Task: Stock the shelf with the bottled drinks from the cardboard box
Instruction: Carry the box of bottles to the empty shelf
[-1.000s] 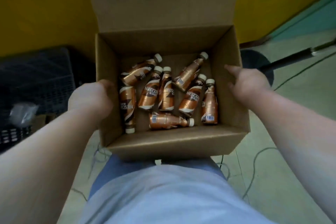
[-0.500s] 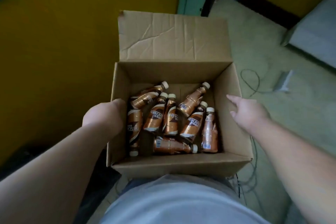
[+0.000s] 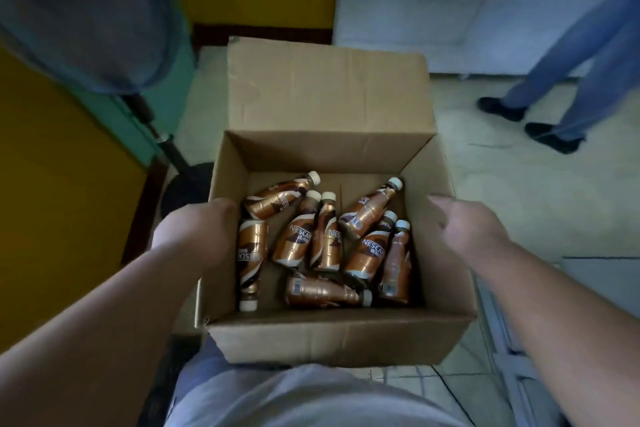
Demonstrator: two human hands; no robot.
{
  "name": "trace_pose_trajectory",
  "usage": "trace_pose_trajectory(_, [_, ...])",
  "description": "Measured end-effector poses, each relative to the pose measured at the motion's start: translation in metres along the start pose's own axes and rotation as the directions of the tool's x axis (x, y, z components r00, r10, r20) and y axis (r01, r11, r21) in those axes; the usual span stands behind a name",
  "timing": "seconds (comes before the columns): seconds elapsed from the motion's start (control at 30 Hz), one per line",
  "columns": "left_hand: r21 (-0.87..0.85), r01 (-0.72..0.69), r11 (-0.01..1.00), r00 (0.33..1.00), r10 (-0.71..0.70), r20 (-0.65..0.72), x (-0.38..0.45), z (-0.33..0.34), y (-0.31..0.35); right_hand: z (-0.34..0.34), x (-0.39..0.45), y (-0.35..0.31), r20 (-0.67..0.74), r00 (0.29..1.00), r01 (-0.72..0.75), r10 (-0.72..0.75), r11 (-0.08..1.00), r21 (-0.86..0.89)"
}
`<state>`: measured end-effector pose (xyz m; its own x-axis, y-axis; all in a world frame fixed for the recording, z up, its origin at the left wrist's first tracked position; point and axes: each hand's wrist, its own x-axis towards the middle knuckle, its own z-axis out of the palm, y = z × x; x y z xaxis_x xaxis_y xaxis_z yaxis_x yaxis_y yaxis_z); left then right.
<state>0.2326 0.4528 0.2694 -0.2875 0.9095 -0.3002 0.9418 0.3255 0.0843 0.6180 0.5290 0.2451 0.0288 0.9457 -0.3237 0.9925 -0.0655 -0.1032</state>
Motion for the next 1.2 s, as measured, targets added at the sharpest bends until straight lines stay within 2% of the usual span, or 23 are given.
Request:
trace_pose_trajectory(0.13, [0.071, -0.183, 0.980, 0.983, 0.183, 0.005, 0.068, -0.020, 0.083, -0.024, 0.030, 0.058, -0.030, 0.994, -0.106, 0.105, 0.994, -0.012])
trace_pose_trajectory(0.3, [0.120, -0.372, 0.921, 0.928, 0.367, 0.064, 0.178, -0.030, 0.183, -0.048, 0.074, 0.110, -0.026, 0.972, -0.232, 0.234, 0.969, 0.081])
trace_pose_trajectory(0.43, [0.213, -0.538, 0.815, 0.842, 0.531, 0.095, 0.265, -0.041, 0.284, -0.062, 0.112, 0.155, -0.028, 0.918, -0.388, 0.396, 0.908, 0.157])
trace_pose_trajectory(0.6, [0.293, -0.689, 0.662, 0.717, 0.681, 0.147, 0.322, -0.065, 0.421, -0.081, 0.135, 0.218, -0.035, 0.801, -0.571, 0.598, 0.780, 0.254])
trace_pose_trajectory(0.7, [0.328, -0.739, 0.588, 0.659, 0.731, 0.174, 0.343, -0.062, 0.504, -0.091, 0.153, 0.266, -0.045, 0.729, -0.644, 0.684, 0.706, 0.294])
trace_pose_trajectory(0.83, [0.333, -0.807, 0.488, 0.568, 0.795, 0.212, 0.365, -0.052, 0.611, -0.101, 0.187, 0.341, -0.005, 0.678, -0.701, 0.735, 0.649, 0.294])
trace_pose_trajectory(1.0, [0.320, -0.841, 0.436, 0.518, 0.820, 0.243, 0.390, -0.046, 0.739, -0.122, 0.237, 0.431, 0.026, 0.643, -0.732, 0.765, 0.604, 0.315])
trace_pose_trajectory(1.1, [0.329, -0.859, 0.393, 0.479, 0.844, 0.243, 0.401, -0.056, 0.811, -0.150, 0.275, 0.483, 0.094, 0.596, -0.777, 0.797, 0.543, 0.317])
trace_pose_trajectory(1.2, [0.336, -0.860, 0.384, 0.475, 0.842, 0.255, 0.422, -0.067, 0.884, -0.174, 0.313, 0.532, 0.140, 0.534, -0.812, 0.834, 0.459, 0.362])
